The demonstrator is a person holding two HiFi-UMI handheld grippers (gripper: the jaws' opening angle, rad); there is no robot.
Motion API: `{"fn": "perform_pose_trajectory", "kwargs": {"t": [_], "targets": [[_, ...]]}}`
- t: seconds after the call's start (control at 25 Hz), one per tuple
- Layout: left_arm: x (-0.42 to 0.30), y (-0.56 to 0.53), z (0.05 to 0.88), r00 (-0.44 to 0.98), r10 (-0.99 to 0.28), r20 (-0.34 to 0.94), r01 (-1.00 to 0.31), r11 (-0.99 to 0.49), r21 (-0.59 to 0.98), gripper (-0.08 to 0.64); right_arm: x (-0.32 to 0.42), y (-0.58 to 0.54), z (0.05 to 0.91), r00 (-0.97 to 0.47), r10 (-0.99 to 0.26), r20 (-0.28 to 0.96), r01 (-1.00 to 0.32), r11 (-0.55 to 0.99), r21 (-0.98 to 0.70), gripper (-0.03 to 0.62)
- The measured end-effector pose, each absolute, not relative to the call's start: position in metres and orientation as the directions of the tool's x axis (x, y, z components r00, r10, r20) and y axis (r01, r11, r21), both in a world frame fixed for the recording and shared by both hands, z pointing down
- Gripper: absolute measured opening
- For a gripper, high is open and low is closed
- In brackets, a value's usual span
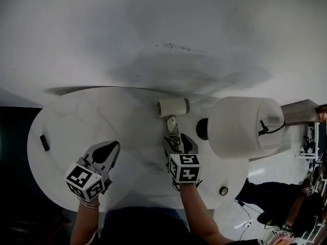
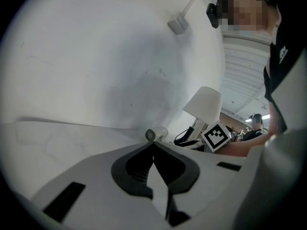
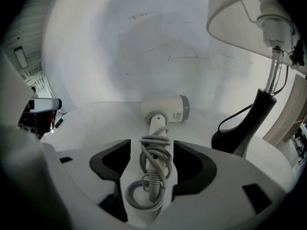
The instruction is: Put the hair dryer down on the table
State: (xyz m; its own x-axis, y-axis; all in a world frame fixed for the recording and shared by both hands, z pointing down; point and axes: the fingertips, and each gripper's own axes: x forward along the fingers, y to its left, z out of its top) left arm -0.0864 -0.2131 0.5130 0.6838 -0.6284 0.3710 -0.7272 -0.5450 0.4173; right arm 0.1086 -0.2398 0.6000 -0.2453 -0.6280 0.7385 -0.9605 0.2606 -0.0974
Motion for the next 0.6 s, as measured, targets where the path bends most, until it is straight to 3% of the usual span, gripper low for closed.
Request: {"fn": "perform_pose_trajectory", "kwargs": {"t": [0.28,0.4,0.6], "targets": [[-0.087,-0.197,0.506,0.685,-0.630,0.365,-0.726,-0.554,0.407,0.017,0.106,-0.228,0.583,-0.278,-0.653,0.705,-0.951,0.288,-0.108,0.285],[-0.086,-0.189,0.502,0.689,-0.628,0.362,-0.723,-0.561,0.402,0.017,0.104,-0.222,0.573,-0.295,-0.668,0.683,-0.946,0.303,-0.113,0.227],[-0.085,-0.176,0.495,0.689,-0.629,0.360,-0.724,-0.577,0.377,0.017,0.102,-0.208,0.558,-0.325,-0.679,0.658,-0.936,0.329,-0.124,0.186]]}}
